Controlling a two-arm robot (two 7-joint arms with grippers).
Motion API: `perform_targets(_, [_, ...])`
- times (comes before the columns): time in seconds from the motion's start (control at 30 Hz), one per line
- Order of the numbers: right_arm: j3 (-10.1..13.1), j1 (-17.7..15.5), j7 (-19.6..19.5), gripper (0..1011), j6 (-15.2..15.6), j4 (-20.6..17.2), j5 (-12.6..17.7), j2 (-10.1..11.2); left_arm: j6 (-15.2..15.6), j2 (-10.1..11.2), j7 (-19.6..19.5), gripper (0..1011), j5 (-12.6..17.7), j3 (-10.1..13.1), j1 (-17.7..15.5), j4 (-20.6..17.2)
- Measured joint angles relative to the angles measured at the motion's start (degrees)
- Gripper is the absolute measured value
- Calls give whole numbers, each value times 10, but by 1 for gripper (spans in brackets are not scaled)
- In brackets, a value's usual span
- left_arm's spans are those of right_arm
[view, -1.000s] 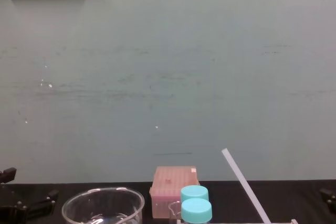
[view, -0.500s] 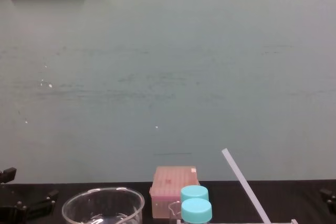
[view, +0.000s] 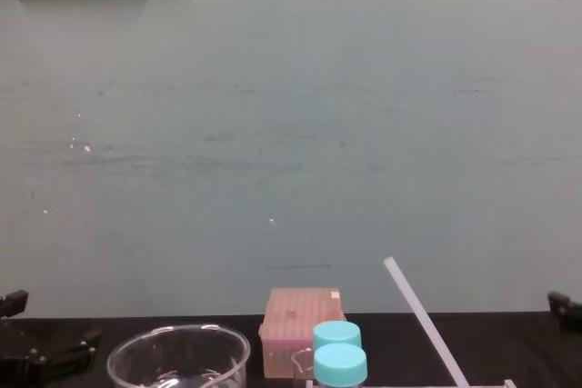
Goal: Pick up the stirring rod with one hand, then place it down.
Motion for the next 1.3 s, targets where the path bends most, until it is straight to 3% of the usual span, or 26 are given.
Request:
perform_targets(0.17, [26,7,30,1003,38,-26,53,-12,0,0,0,1005,0,0,0,0])
perform_targets(0.27, [56,18,76,1003,94,-55,120,-12,0,0,0,1005,0,0,0,0])
perform_targets(0.33, [67,24,98,1003,118,-67,145,-8,0,0,0,1005,0,0,0,0])
perform_targets(0.5, [87,44,179,1003,179,-94,200,23,0,0,0,1005,0,0,0,0])
perform_targets(0.57, [87,54,235,1003,201,-106,228,53,0,0,0,1005,0,0,0,0])
perform_targets(0.77, [72,69,331,1003,218,-122,252,106,0,0,0,1005,0,0,0,0])
perform_targets(0.93, [48,75,396,1003,208,-132,252,139,0,0,0,1005,0,0,0,0])
perform_targets(1.13, [26,83,436,1003,187,-133,247,158,0,0,0,1005,0,0,0,0])
perform_targets(1.3, [2,97,453,1003,189,-127,237,164,0,0,0,1005,0,0,0,0])
